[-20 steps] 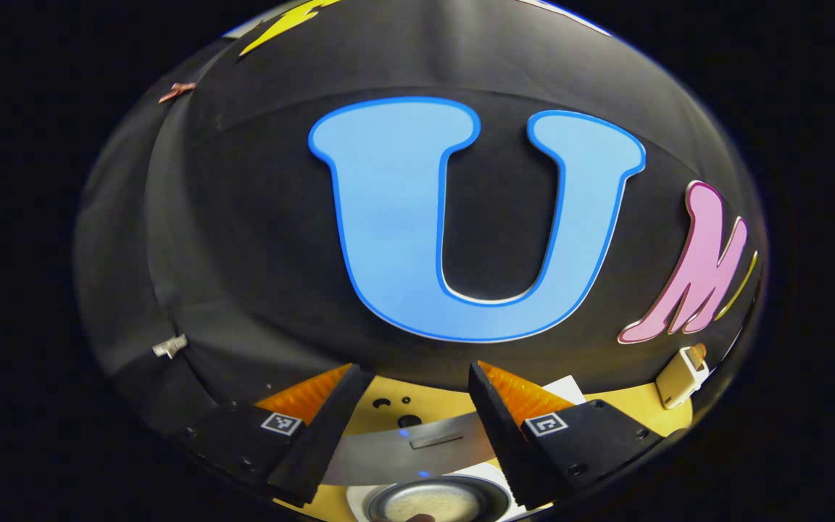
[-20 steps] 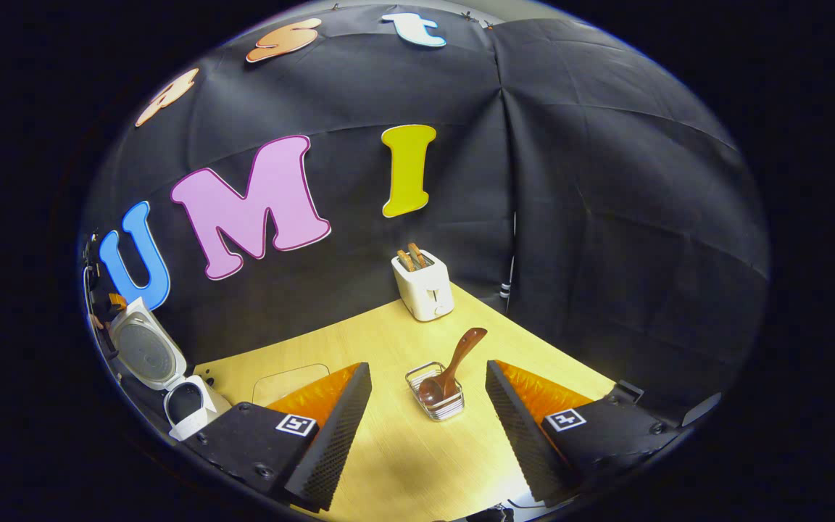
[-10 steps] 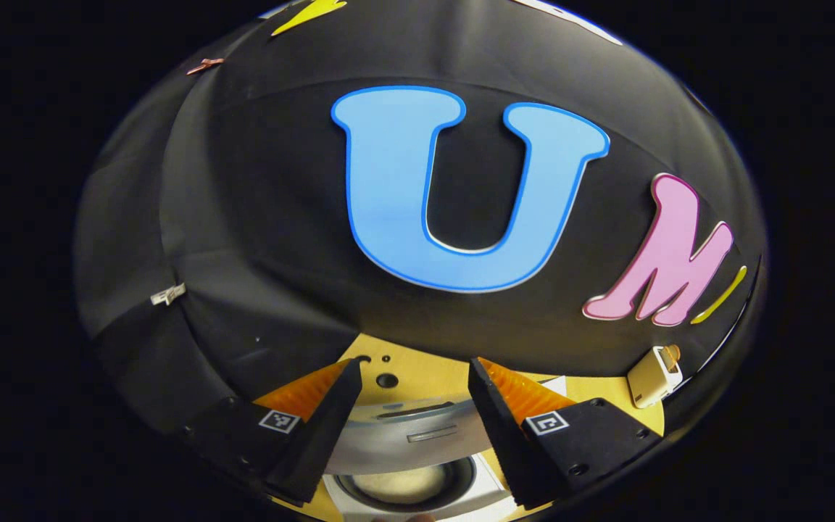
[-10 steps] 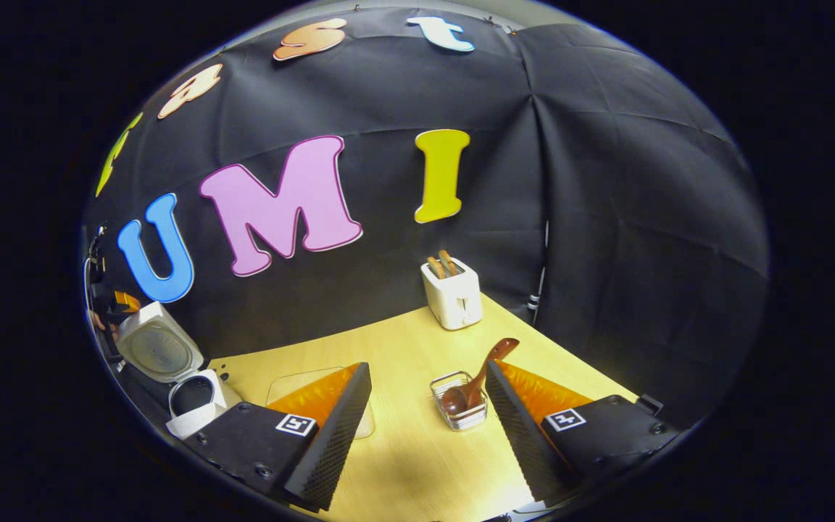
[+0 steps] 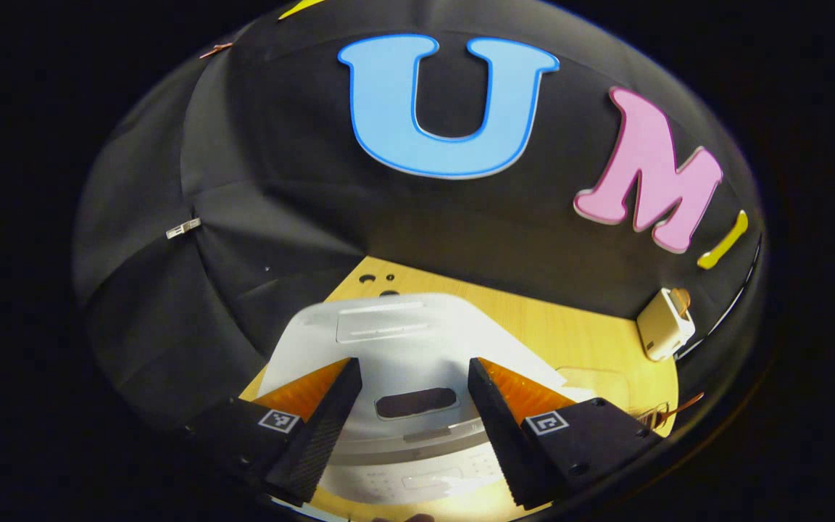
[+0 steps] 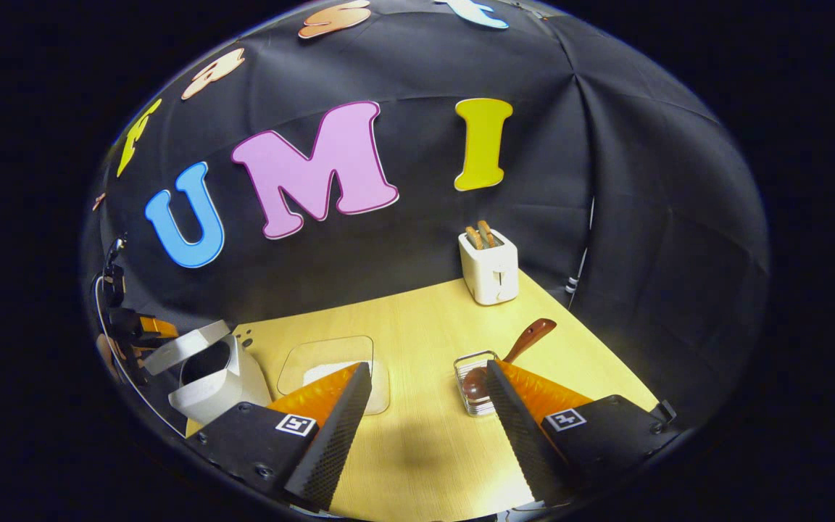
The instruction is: Close the left gripper, press the button to open the rice cooker; take a wooden spoon from the chopstick holder with the right hand, scoop a spoonful of rice and pour it into the rice cooker, then put the wooden spoon back into the chopstick holder.
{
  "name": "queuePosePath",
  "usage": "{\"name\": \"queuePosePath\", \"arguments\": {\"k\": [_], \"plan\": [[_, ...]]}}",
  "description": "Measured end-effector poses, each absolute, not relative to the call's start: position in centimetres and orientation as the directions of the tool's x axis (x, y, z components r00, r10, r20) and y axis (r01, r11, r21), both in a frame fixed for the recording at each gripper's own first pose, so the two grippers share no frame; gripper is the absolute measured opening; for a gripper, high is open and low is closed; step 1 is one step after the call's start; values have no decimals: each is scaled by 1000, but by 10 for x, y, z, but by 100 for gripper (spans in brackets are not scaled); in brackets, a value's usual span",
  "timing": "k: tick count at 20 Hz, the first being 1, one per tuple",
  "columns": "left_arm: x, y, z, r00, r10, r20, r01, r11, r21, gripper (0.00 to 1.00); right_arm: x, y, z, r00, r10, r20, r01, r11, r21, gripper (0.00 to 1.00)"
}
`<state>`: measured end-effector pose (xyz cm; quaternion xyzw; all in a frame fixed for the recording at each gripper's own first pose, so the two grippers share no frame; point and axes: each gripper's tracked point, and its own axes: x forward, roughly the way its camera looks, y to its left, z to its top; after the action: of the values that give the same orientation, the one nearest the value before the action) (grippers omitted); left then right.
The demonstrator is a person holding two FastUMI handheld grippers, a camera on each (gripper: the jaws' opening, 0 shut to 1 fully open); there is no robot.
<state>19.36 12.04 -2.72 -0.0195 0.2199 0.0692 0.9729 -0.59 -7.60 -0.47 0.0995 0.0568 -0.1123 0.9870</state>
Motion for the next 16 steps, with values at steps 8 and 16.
{"name": "queuePosePath", "arguments": {"k": [8,16], "plan": [[190,121,-88,869,208,-450,-204,977,58,100,-6,-80,-34,962,-161,-219,188,976,108,98],[187,119,-90,905,214,-369,-207,977,58,100,20,-61,-41,969,-82,-234,108,989,103,98]]}}
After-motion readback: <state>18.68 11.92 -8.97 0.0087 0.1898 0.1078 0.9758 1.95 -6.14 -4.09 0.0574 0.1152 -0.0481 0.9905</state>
